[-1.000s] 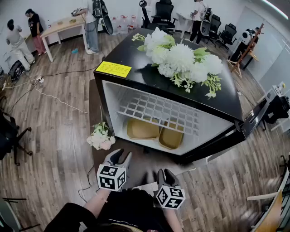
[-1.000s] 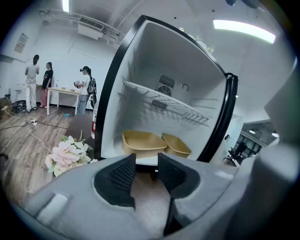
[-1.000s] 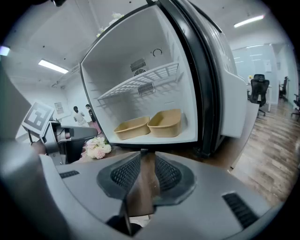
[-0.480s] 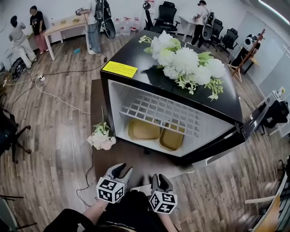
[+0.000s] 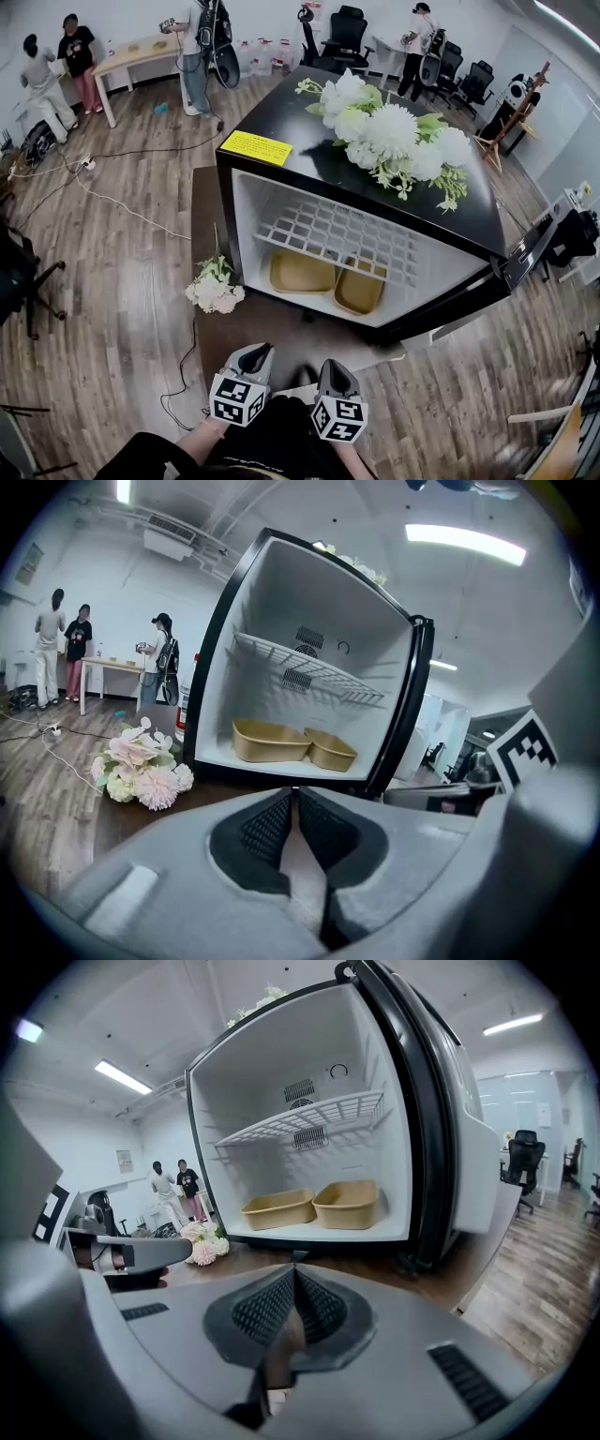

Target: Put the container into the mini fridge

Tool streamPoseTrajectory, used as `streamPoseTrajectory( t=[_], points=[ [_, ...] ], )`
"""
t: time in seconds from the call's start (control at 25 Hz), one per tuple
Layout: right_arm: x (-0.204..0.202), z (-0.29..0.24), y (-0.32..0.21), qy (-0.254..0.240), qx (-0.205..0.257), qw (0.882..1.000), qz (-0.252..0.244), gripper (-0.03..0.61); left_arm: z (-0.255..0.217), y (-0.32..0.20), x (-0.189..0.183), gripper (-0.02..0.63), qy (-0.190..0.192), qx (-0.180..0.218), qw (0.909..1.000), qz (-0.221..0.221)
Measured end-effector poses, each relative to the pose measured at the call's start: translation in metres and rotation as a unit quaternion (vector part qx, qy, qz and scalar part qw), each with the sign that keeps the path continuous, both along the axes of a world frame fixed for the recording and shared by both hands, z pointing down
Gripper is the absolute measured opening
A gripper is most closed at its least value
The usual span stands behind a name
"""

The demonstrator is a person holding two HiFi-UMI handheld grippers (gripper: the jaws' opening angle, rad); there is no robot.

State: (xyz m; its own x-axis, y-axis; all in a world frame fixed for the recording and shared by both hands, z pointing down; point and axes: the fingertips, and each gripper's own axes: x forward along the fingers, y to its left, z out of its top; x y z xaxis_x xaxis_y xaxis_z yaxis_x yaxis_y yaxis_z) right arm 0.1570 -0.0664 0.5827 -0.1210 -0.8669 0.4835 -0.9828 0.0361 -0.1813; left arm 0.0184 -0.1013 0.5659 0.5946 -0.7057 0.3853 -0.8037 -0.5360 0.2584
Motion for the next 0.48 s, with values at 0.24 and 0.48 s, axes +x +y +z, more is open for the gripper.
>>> streamPoseTrajectory(
  t=[0.24,0.48],
  points=[
    [-0.001,0.006,-0.001,-0.008,-0.009,1.0,-0.001,0.008,0.017,-0.001,-0.001,0.009,-0.021,-0.027,0.9994,0.005],
    [0.003,0.013,-0.003,-0.026,-0.017,0.999,0.015,0.008,0.011,0.002,0.008,0.008,-0.008,-0.02,0.9995,0.025]
  ],
)
